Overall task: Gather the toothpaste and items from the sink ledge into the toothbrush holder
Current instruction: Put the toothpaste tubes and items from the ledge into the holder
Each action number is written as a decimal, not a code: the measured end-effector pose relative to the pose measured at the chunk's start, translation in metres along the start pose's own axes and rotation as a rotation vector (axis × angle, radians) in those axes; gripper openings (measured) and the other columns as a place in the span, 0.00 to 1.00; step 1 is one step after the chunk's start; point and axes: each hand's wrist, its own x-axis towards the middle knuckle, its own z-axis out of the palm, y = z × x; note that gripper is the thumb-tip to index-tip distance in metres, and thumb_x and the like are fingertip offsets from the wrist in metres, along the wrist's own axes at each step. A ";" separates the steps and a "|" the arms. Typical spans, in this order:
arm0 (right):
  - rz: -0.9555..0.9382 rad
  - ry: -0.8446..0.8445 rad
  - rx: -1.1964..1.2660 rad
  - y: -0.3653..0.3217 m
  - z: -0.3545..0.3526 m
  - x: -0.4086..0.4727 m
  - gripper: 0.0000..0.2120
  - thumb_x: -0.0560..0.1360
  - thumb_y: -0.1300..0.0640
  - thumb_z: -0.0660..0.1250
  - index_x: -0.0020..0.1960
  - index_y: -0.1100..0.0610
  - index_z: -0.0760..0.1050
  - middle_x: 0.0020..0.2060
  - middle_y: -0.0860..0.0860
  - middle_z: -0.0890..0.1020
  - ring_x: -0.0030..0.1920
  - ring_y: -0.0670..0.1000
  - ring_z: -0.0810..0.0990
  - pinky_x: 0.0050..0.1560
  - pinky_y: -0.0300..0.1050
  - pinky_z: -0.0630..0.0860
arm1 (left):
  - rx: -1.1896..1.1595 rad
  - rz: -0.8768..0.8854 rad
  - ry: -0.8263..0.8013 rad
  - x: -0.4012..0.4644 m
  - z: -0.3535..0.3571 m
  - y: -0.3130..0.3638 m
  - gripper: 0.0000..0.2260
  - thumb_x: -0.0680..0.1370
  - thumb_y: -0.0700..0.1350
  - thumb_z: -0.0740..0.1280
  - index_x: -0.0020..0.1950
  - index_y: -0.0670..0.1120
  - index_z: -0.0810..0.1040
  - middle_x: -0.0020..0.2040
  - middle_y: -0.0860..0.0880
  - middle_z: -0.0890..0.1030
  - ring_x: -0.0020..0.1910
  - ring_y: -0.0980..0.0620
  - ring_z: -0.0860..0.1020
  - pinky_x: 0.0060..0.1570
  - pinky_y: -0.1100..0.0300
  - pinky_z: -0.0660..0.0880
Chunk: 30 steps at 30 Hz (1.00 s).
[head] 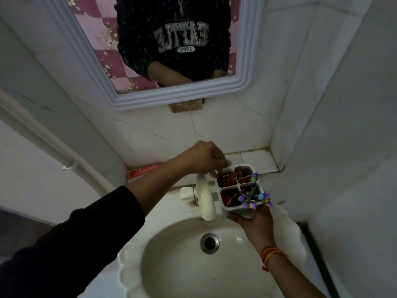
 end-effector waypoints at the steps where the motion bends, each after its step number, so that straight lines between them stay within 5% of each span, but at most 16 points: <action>1: -0.005 0.000 -0.010 0.000 0.000 0.000 0.38 0.56 0.54 0.88 0.63 0.55 0.79 0.54 0.45 0.86 0.55 0.34 0.82 0.50 0.25 0.77 | -0.049 -0.027 0.072 -0.001 -0.005 -0.011 0.10 0.79 0.49 0.70 0.52 0.44 0.87 0.45 0.48 0.88 0.41 0.54 0.87 0.34 0.68 0.79; 4: -0.028 0.004 -0.049 -0.001 -0.001 -0.001 0.36 0.56 0.48 0.88 0.62 0.51 0.80 0.54 0.44 0.86 0.58 0.40 0.83 0.57 0.34 0.78 | 0.054 -0.149 0.229 0.000 -0.016 -0.052 0.10 0.80 0.46 0.68 0.56 0.44 0.86 0.54 0.45 0.87 0.50 0.49 0.85 0.48 0.64 0.79; 6: -0.031 0.010 -0.051 -0.004 0.001 -0.002 0.31 0.56 0.55 0.88 0.57 0.53 0.82 0.49 0.39 0.87 0.55 0.38 0.83 0.56 0.29 0.76 | 0.224 -0.286 0.203 0.001 -0.016 -0.089 0.14 0.80 0.45 0.65 0.63 0.44 0.83 0.64 0.44 0.82 0.62 0.45 0.80 0.61 0.60 0.75; 9: -0.018 0.014 -0.008 -0.007 0.002 -0.003 0.29 0.56 0.66 0.87 0.54 0.59 0.83 0.40 0.26 0.83 0.48 0.26 0.80 0.48 0.19 0.72 | 0.311 -0.502 0.143 0.001 -0.010 -0.145 0.22 0.78 0.43 0.65 0.72 0.42 0.72 0.71 0.41 0.74 0.68 0.42 0.75 0.65 0.55 0.73; 12: 0.013 0.005 -0.011 -0.017 0.001 -0.007 0.29 0.56 0.63 0.87 0.52 0.48 0.80 0.41 0.20 0.80 0.47 0.21 0.77 0.52 0.32 0.74 | 0.447 -0.569 0.097 -0.006 -0.001 -0.173 0.25 0.78 0.42 0.64 0.75 0.42 0.67 0.73 0.41 0.70 0.71 0.41 0.71 0.68 0.50 0.71; 14: 0.009 0.002 0.014 -0.024 0.002 -0.009 0.31 0.56 0.64 0.86 0.50 0.42 0.77 0.41 0.18 0.79 0.47 0.20 0.76 0.51 0.34 0.73 | 0.521 -0.556 0.169 -0.008 0.002 -0.186 0.20 0.81 0.44 0.62 0.73 0.42 0.69 0.72 0.41 0.71 0.70 0.40 0.71 0.62 0.50 0.70; 18: -0.005 -0.012 0.051 -0.028 0.003 -0.007 0.33 0.58 0.71 0.84 0.58 0.56 0.77 0.40 0.18 0.78 0.46 0.19 0.75 0.43 0.18 0.71 | 0.533 -0.500 0.245 -0.003 0.009 -0.208 0.17 0.84 0.51 0.57 0.65 0.43 0.76 0.64 0.38 0.76 0.63 0.37 0.73 0.60 0.49 0.72; 21: -0.037 -0.036 0.030 -0.023 0.001 -0.006 0.36 0.57 0.67 0.85 0.62 0.58 0.77 0.42 0.21 0.81 0.48 0.20 0.75 0.45 0.15 0.69 | 0.330 -0.439 0.319 -0.001 0.009 -0.201 0.18 0.83 0.53 0.57 0.64 0.43 0.76 0.61 0.37 0.76 0.57 0.36 0.78 0.57 0.48 0.77; 25: -0.079 -0.048 0.095 -0.026 0.002 -0.007 0.35 0.59 0.71 0.84 0.62 0.61 0.76 0.48 0.36 0.79 0.46 0.20 0.76 0.43 0.15 0.70 | -0.053 -0.398 0.269 -0.001 -0.009 -0.151 0.20 0.81 0.57 0.63 0.64 0.44 0.77 0.57 0.42 0.81 0.43 0.44 0.84 0.38 0.54 0.81; 28: -0.074 -0.016 0.093 -0.027 0.002 -0.004 0.29 0.62 0.76 0.80 0.59 0.63 0.77 0.46 0.41 0.80 0.43 0.22 0.78 0.40 0.18 0.72 | -0.035 -0.289 0.138 -0.002 -0.031 -0.099 0.22 0.72 0.55 0.77 0.61 0.44 0.81 0.54 0.47 0.86 0.37 0.54 0.86 0.43 0.59 0.82; 30: -0.071 -0.006 0.016 -0.026 0.000 -0.008 0.25 0.61 0.70 0.83 0.53 0.57 0.78 0.44 0.40 0.81 0.44 0.26 0.80 0.45 0.20 0.74 | 0.089 -0.186 0.076 -0.007 -0.042 -0.059 0.17 0.70 0.51 0.79 0.54 0.44 0.84 0.47 0.49 0.88 0.36 0.57 0.86 0.46 0.59 0.83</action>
